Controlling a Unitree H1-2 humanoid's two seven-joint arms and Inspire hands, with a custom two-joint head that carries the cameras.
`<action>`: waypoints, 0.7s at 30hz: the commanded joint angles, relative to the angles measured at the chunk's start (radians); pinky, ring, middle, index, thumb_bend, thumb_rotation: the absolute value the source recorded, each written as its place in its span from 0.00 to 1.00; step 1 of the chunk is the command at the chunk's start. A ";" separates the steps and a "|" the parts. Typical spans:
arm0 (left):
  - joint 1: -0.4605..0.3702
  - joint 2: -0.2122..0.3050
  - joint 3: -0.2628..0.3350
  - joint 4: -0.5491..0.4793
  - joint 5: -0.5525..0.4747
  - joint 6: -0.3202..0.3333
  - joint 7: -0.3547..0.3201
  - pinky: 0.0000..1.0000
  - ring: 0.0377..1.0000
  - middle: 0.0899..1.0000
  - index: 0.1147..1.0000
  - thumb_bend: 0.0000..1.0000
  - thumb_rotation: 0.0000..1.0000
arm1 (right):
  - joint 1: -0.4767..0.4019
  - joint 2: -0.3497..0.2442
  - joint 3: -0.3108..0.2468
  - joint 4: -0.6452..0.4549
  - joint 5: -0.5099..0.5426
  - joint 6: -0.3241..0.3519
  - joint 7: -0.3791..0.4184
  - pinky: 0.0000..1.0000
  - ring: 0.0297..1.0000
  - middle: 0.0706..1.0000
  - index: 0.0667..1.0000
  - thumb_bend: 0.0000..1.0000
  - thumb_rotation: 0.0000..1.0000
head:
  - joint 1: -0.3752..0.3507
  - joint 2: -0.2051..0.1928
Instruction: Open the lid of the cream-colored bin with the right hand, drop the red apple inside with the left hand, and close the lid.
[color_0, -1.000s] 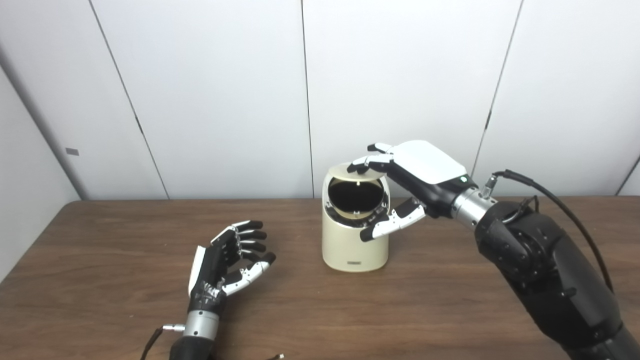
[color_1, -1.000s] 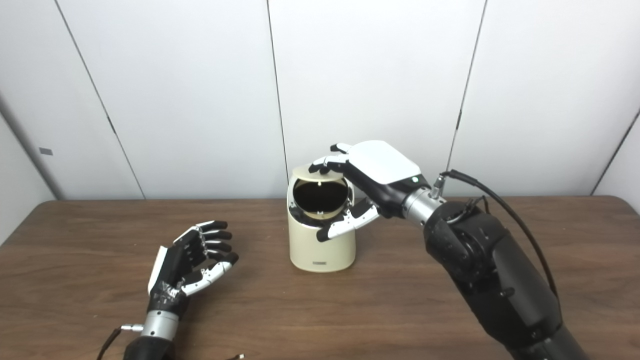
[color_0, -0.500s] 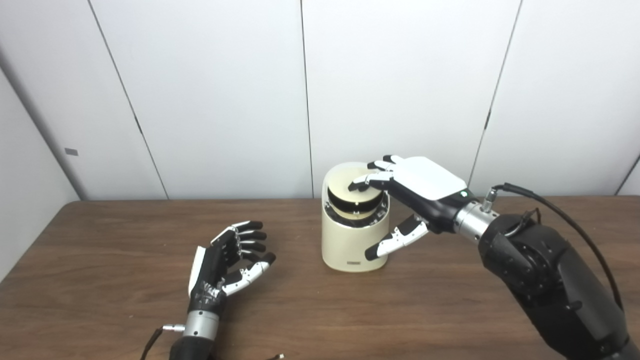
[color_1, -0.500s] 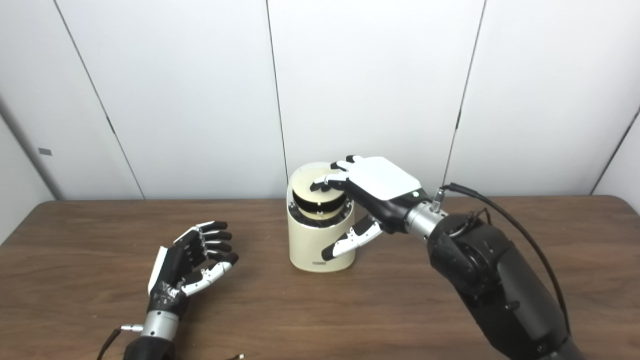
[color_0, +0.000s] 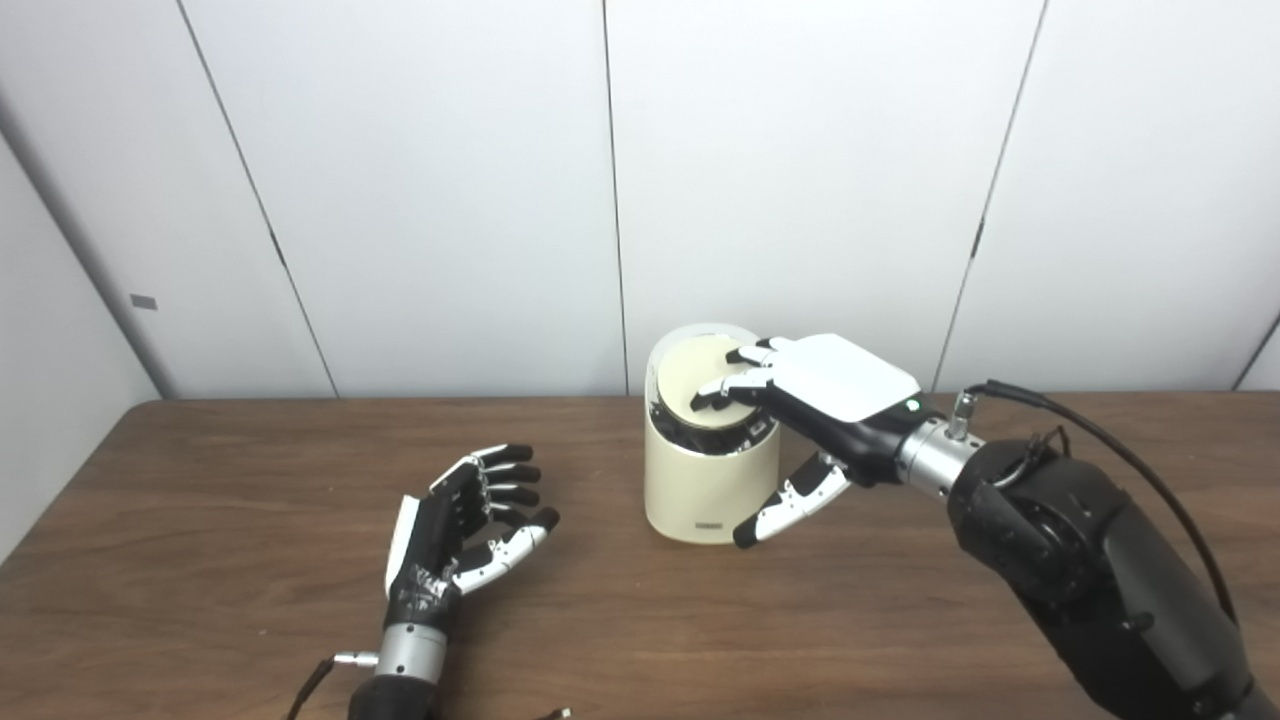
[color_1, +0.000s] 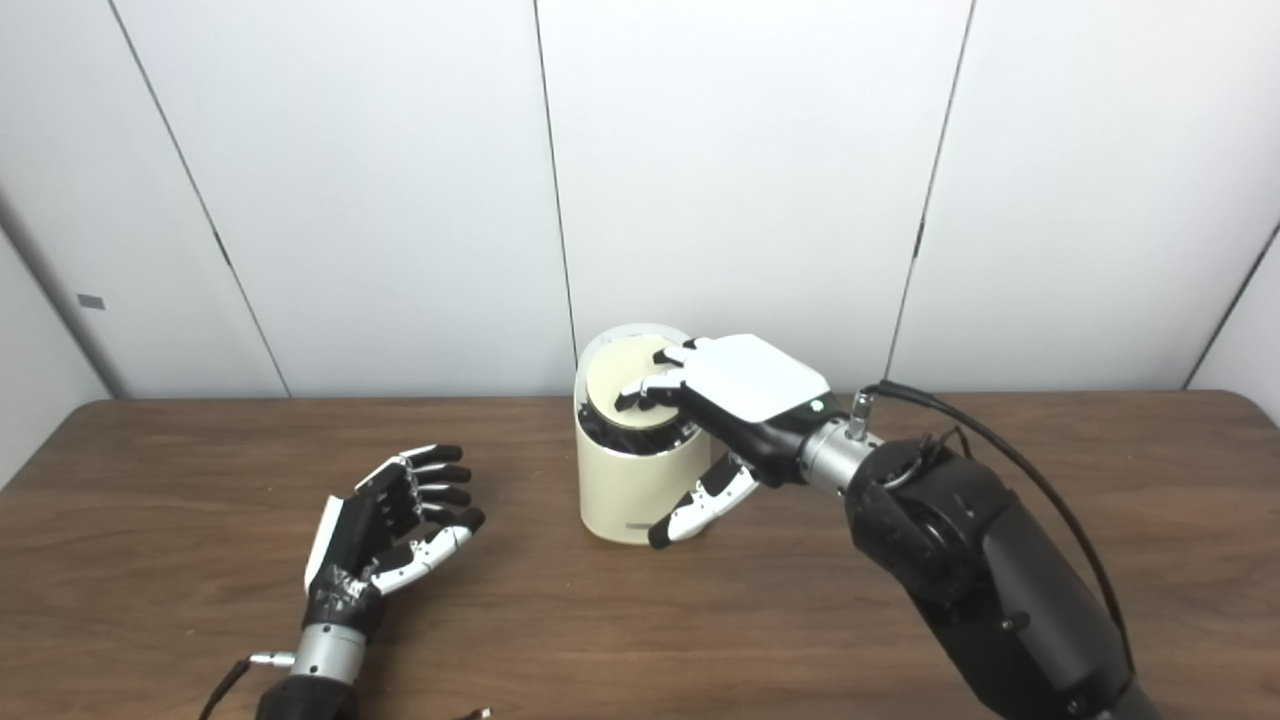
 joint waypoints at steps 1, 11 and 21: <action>0.046 -0.027 -0.010 0.018 -0.005 -0.001 0.007 0.50 0.58 0.62 0.67 0.61 0.00 | -0.018 -0.019 0.003 -0.021 -0.002 -0.018 0.019 0.97 0.94 0.78 0.80 0.74 0.50 | 0.001 0.000; 0.056 -0.032 -0.008 -0.008 -0.004 0.018 0.002 0.49 0.58 0.62 0.66 0.61 0.00 | -0.041 -0.050 0.077 0.005 -0.122 -0.076 0.064 0.96 0.96 0.79 0.82 0.75 0.61 | 0.006 0.012; 0.061 -0.033 -0.003 -0.024 -0.011 0.040 0.000 0.49 0.58 0.62 0.65 0.61 0.00 | -0.070 -0.069 0.133 0.007 -0.209 -0.064 0.215 1.00 0.96 0.80 0.81 0.79 0.70 | 0.006 0.016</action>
